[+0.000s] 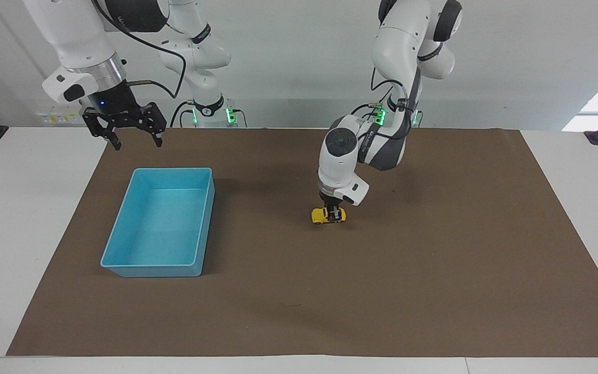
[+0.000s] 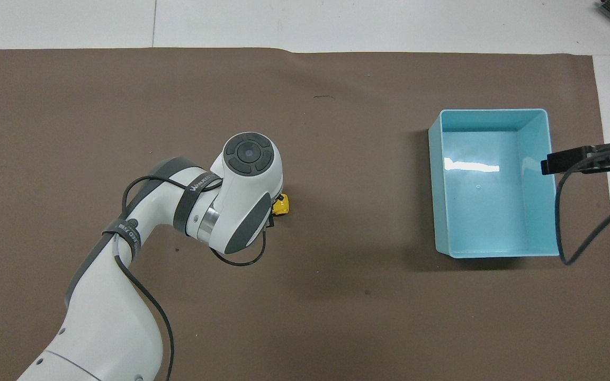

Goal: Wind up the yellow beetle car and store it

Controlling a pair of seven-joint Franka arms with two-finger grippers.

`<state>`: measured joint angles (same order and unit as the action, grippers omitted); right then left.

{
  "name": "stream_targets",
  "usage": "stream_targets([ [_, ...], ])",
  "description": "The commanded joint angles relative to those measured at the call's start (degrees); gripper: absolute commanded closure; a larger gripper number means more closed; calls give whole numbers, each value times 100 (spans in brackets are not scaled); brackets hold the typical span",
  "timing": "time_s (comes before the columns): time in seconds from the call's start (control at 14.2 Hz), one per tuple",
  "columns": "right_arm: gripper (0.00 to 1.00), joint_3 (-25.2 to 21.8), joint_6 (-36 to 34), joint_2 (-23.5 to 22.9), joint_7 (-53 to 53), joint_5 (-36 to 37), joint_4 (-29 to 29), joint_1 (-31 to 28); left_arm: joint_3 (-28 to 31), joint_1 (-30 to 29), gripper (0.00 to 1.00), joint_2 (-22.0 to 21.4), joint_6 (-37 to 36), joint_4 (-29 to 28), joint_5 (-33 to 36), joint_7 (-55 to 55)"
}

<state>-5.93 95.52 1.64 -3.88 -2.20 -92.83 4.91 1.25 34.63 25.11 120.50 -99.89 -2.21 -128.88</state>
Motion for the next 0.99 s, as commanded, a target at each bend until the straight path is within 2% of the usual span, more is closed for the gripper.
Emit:
stream_targets([
  [0.0, 0, 4, -25, 65, 133, -123, -34, -34, 15, -368, 55, 301, 307, -242, 292, 292],
  [0.49, 0, 4, -25, 65, 133, -123, -34, -34, 15, -527, 54, 275, 272, -268, 292, 460],
  [0.7, 0, 4, -25, 65, 133, -123, -42, -43, 15, -597, 51, 161, 184, -268, 300, 504],
  [0.77, 0, 4, -25, 73, 124, -123, -34, -43, 7, -597, 47, 135, 175, -268, 292, 504],
  [0.85, 0, 4, -34, 73, 133, -123, -42, -43, 7, -615, 0, 91, 140, -268, 300, 521],
  [0.92, 0, 4, -34, 91, 133, -123, -42, -43, -2, -711, 0, 12, 79, -259, 292, 652],
])
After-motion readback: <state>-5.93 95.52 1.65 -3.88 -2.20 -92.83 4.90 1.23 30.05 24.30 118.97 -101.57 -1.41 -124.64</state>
